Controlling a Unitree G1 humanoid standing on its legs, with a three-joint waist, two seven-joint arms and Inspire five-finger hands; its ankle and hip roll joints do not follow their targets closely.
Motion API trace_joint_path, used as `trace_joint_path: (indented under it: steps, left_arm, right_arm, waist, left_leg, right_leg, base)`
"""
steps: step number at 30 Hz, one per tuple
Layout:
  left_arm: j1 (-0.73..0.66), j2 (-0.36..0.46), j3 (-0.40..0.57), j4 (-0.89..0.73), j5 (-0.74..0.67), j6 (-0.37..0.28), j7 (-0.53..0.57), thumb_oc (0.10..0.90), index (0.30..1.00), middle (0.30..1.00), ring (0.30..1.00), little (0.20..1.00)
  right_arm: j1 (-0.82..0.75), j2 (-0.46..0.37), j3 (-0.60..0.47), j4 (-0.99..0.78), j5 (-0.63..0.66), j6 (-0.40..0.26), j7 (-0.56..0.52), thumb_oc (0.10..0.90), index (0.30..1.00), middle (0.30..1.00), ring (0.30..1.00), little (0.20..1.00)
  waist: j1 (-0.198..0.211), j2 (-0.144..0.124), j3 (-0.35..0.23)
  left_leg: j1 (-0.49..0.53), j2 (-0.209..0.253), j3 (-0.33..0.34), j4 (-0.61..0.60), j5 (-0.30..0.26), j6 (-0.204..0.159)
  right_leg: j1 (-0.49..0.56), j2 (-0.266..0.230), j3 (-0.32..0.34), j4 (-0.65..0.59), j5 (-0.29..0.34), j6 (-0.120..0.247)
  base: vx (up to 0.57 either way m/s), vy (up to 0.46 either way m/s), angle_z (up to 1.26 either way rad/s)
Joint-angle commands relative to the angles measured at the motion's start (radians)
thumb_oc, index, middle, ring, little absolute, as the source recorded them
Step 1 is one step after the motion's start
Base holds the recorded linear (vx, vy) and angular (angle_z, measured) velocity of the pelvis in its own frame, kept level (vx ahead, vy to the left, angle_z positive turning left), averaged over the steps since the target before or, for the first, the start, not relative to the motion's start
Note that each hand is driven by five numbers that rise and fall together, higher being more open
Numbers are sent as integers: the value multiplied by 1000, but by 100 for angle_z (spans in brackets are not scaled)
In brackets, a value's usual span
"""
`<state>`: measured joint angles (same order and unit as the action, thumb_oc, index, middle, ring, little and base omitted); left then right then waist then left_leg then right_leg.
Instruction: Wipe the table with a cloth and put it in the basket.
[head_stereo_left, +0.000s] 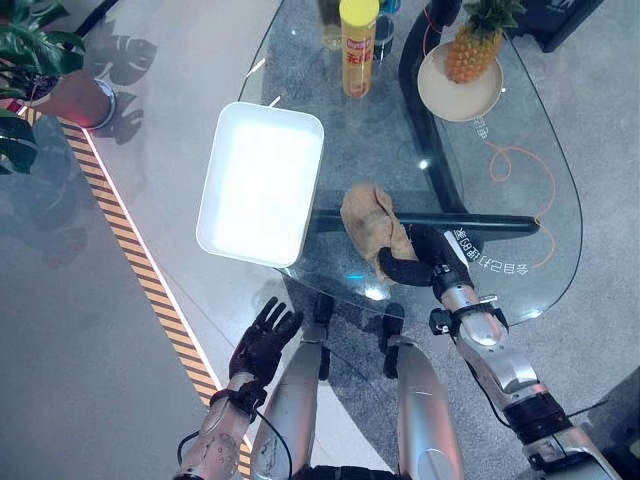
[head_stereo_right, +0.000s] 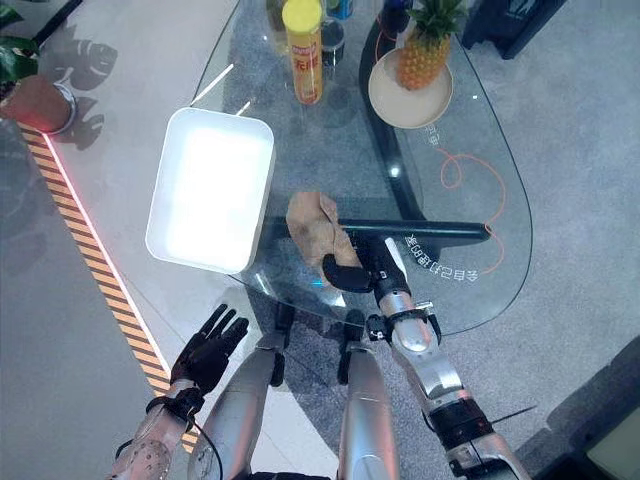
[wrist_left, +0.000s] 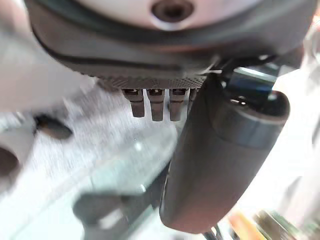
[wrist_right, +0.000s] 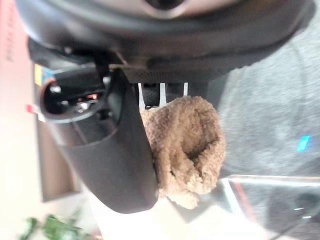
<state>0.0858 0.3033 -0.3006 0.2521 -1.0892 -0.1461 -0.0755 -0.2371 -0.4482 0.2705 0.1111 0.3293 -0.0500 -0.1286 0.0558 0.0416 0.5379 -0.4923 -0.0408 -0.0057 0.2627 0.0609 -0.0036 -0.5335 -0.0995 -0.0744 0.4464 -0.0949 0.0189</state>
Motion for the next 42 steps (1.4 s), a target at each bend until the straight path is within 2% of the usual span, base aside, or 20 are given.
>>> trace_joint_path:
  steps: [1,6,9,13,21,26,35,39,42]
  left_arm:
    - [62,19,29,-148,-80,-64,-82,800,900,900,900,900]
    - [63,20,37,-221,-97,-83,-163,800,900,900,900,900]
    - [57,40,36,-277,-168,-34,-259,800,900,900,900,900]
    - [30,40,20,-312,-258,15,-312,800,900,900,900,900]
    - [-1,36,-7,-380,-441,104,-413,800,900,900,900,900]
    - [-13,47,-29,-416,-491,130,-454,800,900,900,900,900]
    - [-60,59,-47,-414,-516,95,-409,800,900,900,900,900]
    - [-72,70,-45,-416,-504,81,-361,800,900,900,900,900]
    - [-72,74,-41,-415,-492,85,-337,800,900,900,900,900]
  right_arm:
    - [-2,18,-69,-255,57,-193,46,100,300,300,300,200]
    - [36,7,-109,-339,88,-228,77,100,300,300,300,200]
    - [66,-20,-121,-403,124,-261,140,100,300,300,300,200]
    - [63,-28,-107,-444,115,-265,187,100,300,300,300,200]
    - [48,-48,-72,-472,102,-272,199,100,300,300,300,200]
    - [38,-55,-29,-478,94,-277,222,100,300,300,300,200]
    - [-15,-70,76,-506,26,-239,299,100,300,300,300,200]
    - [-24,-94,116,-522,-58,-218,331,100,300,300,300,200]
    - [-23,-108,133,-519,-54,-215,338,100,300,300,300,200]
  waist:
    - [-10,-15,-18]
    - [-22,-27,-18]
    - [-36,-34,-18]
    - [-50,-39,-18]
    - [-64,-45,-18]
    - [-62,-48,-18]
    - [-59,-50,-18]
    - [-56,-53,-18]
    - [-53,-54,-18]
  left_leg:
    - [25,-54,35,114,-103,83]
    - [15,-46,48,136,-111,86]
    - [3,-40,58,149,-113,90]
    - [-8,-34,71,158,-114,92]
    - [-29,-28,91,175,-112,94]
    - [-35,-28,92,177,-107,93]
    - [-52,-30,89,189,-96,90]
    - [-65,-34,85,202,-94,91]
    - [-65,-34,85,206,-93,91]
  right_leg:
    - [73,39,-59,-75,87,-14]
    - [68,46,-50,-65,86,-19]
    - [58,57,-32,-60,91,-20]
    - [48,66,-17,-60,97,-20]
    - [38,75,0,-62,106,-22]
    - [40,77,5,-69,113,-23]
    - [32,76,9,-67,117,-25]
    - [23,77,12,-58,119,-23]
    - [25,76,11,-58,120,-23]
  base:
    - [40,-72,-3]
    - [11,-24,-2]
    - [16,-19,-4]
    - [0,2,-16]
    - [-14,-3,-11]
    - [-8,-8,-3]
    - [0,0,0]
    - [0,0,0]
    - [-1,-1,1]
